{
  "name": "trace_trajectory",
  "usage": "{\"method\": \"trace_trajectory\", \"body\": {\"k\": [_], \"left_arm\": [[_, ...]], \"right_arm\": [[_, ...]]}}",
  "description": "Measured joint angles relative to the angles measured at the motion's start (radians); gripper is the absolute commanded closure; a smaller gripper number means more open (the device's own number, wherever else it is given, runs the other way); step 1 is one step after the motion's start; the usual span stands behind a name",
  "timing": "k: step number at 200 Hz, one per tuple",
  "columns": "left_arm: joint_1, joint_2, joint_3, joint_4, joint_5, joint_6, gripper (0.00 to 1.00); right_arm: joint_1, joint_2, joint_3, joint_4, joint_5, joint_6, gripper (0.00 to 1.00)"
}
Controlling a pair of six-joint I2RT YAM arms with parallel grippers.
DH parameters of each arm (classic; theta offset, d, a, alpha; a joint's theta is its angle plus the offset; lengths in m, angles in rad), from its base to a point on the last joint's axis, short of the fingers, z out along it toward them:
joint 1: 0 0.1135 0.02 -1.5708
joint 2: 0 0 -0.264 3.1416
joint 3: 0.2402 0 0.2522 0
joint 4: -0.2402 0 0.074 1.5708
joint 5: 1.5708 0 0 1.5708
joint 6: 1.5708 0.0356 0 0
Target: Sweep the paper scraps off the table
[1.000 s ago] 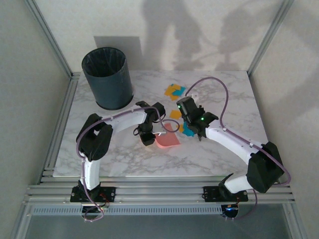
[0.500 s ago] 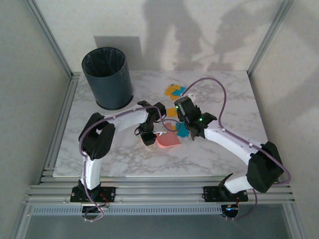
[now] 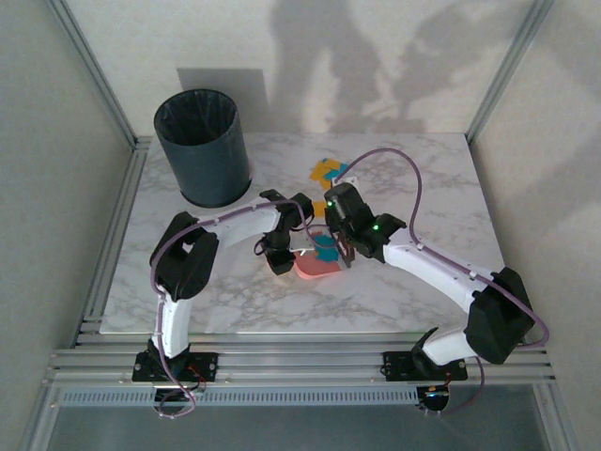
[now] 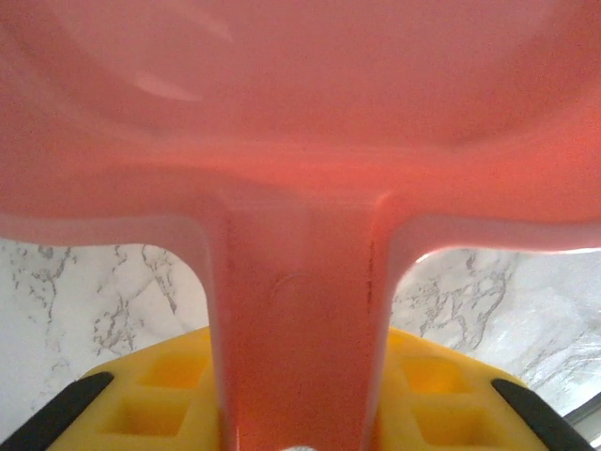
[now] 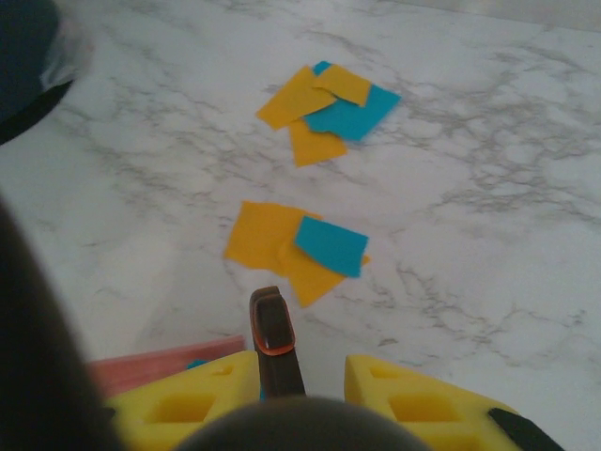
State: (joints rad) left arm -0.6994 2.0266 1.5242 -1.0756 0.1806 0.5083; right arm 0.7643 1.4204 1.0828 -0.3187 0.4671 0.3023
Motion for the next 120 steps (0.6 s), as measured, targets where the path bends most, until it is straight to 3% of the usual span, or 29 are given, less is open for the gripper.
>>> {"method": "trace_trajectory", "body": {"k": [82,120], "left_arm": [[0.002,0.004,0.003,0.001,0.0,-0.008,1.0],[0.022,-0.017,-0.044,0.031,0.006,-0.011,1.0]], "right_arm": [[0.008,-0.055,0.0,-0.018,-0.033,0.008,1.0],[-0.039,-0.131,-0.014,-0.014,-0.06,0.031,1.0]]}}
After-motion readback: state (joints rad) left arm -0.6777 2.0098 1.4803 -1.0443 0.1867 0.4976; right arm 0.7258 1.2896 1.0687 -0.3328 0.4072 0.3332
